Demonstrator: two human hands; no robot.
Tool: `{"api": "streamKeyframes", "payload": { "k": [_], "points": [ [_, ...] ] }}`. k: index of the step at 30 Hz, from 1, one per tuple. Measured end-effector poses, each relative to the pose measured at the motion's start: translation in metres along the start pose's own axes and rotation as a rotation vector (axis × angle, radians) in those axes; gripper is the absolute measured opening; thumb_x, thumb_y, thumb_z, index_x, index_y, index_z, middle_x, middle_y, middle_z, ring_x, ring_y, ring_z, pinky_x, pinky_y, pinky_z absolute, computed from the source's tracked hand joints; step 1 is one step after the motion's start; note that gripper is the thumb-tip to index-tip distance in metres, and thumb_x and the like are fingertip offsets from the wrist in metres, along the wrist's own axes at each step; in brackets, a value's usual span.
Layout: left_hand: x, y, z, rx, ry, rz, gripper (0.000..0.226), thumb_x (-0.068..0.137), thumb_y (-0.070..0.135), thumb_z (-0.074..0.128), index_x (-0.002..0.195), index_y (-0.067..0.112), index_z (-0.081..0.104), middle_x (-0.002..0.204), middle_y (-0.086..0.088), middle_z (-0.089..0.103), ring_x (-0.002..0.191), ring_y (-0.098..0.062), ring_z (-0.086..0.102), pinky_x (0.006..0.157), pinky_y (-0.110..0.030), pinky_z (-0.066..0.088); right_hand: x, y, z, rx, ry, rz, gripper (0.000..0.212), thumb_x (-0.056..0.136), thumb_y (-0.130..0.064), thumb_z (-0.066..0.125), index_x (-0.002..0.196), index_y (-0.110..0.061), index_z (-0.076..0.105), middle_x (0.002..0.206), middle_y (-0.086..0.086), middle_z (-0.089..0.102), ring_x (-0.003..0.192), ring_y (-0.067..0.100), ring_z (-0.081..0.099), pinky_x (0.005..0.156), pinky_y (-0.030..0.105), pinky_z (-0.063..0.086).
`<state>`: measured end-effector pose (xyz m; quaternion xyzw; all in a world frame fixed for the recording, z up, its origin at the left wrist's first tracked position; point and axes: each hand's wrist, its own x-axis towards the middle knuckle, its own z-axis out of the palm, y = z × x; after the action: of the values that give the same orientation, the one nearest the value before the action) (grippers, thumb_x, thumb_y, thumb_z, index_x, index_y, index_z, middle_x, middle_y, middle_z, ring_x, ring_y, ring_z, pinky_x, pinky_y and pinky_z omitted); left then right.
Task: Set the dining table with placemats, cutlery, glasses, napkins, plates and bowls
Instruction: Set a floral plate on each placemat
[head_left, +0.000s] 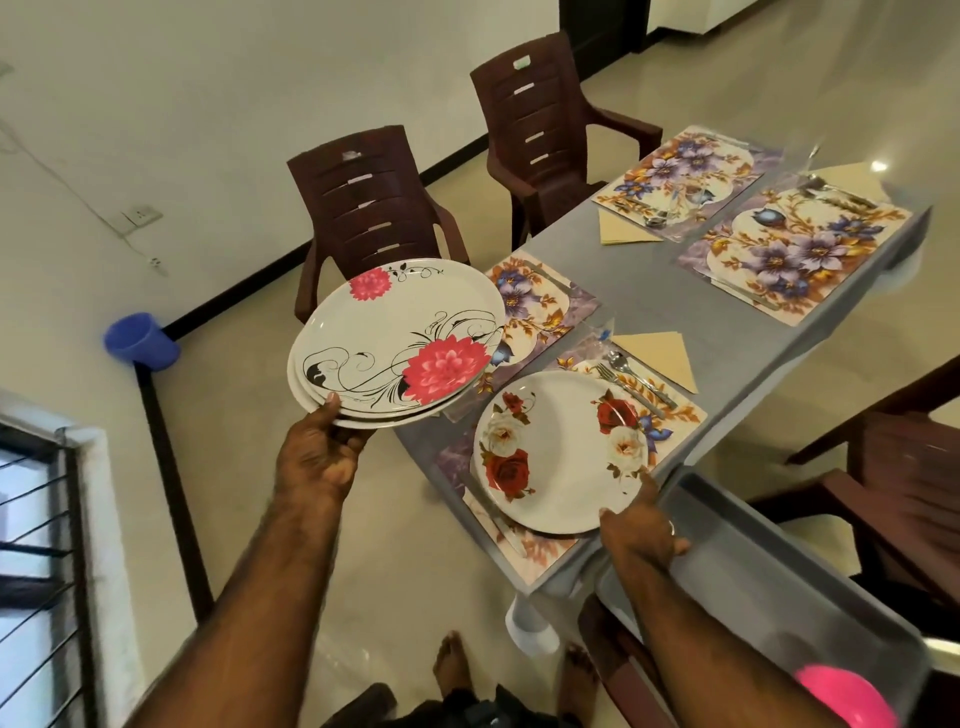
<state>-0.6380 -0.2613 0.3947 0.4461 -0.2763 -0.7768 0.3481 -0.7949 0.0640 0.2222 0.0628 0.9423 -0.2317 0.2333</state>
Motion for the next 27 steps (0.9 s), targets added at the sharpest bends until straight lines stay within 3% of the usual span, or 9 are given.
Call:
{"api": "streamKeyframes", "payload": {
  "k": [4,9,17,27],
  "points": [
    [0.007,-0.003,0.004,-0.001,0.005,-0.011,0.017,0.102,0.004,0.060,0.115,0.008,0.069,0.103,-0.012,0.081,0.089,-0.027,0.080,0.074,-0.047,0.066,-0.008,0.008,0.014,0.084,-0.020,-0.028,0.085,0.086,-0.047,0.077,0.154,-0.039,0.027,0.133,0.009,0.066,0.123,0.038,0.060,0.109,0.053,0.037],
    [0.011,-0.002,0.002,0.008,0.015,0.003,0.019,0.100,0.004,0.062,0.117,0.007,0.070,0.111,-0.015,0.079,0.097,-0.030,0.078,0.085,-0.052,0.063,0.004,-0.009,0.008,0.014,-0.003,-0.040,0.086,0.085,-0.048,0.077,0.157,-0.037,0.031,0.129,0.008,0.067,0.122,0.036,0.060,0.106,0.051,0.037],
    [0.005,0.004,-0.001,0.002,0.026,0.019,0.020,0.100,0.004,0.063,0.118,0.007,0.069,0.110,-0.014,0.079,0.102,-0.031,0.077,0.081,-0.050,0.065,0.012,0.002,0.002,0.057,-0.003,-0.031,0.079,0.088,-0.045,0.077,0.156,-0.039,0.036,0.136,0.009,0.064,0.128,0.037,0.056,0.109,0.051,0.034],
    [0.006,0.003,0.003,0.001,-0.027,0.009,0.030,0.100,0.005,0.061,0.130,0.005,0.066,0.123,-0.016,0.075,0.111,-0.032,0.074,0.084,-0.050,0.064,0.014,0.005,-0.007,-0.156,-0.034,-0.049,0.084,0.089,-0.055,0.073,0.158,-0.038,0.030,0.138,0.010,0.062,0.129,0.034,0.056,0.107,0.047,0.035]
  ]
}}
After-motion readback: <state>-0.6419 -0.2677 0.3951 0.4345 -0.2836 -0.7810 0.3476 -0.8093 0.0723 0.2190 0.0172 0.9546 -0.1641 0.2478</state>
